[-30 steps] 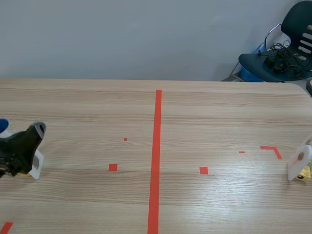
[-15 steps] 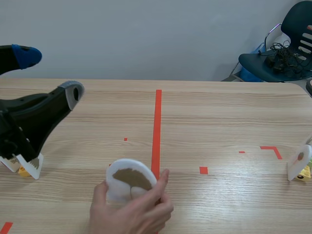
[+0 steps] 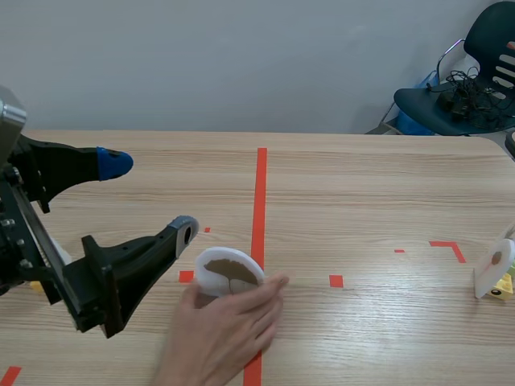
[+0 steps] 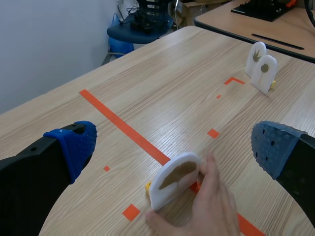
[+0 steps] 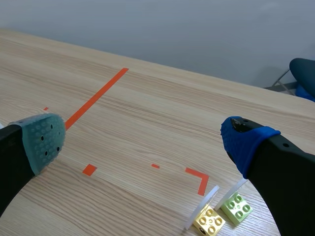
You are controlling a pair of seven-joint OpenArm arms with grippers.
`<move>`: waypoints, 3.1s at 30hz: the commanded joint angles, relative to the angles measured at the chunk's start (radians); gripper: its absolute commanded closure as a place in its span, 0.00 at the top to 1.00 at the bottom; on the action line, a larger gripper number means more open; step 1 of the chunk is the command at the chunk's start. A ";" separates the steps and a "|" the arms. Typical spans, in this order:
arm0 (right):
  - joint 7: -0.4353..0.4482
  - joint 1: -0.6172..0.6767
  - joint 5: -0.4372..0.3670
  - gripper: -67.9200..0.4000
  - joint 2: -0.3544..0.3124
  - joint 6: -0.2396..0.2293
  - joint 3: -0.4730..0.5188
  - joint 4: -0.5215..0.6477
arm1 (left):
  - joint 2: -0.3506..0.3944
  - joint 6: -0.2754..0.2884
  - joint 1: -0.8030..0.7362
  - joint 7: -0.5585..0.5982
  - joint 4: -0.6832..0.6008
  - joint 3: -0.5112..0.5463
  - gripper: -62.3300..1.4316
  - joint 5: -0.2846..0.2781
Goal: Do the leaf sorting experiment
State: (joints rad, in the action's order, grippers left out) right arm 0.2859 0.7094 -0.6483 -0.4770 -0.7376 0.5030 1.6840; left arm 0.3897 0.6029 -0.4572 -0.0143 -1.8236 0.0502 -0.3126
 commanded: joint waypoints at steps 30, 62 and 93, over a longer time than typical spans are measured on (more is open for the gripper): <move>-0.048 -0.119 0.156 1.00 -0.097 0.012 -0.354 0.007 | 0.077 -0.014 -0.008 0.018 0.011 0.010 1.00 -0.024; 0.124 -0.654 0.649 0.30 0.332 0.454 -1.155 -0.616 | 0.076 -0.018 -0.008 0.024 0.011 0.010 1.00 -0.024; 0.034 -0.195 0.345 0.10 0.170 0.458 -0.524 -0.116 | 0.076 -0.018 -0.008 0.024 0.011 0.010 1.00 -0.024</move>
State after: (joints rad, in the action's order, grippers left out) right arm 0.3042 0.5541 -0.2909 -0.3050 -0.2794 -0.0120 1.5879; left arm 0.4683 0.5877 -0.4572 -0.0044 -1.8038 0.0540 -0.3222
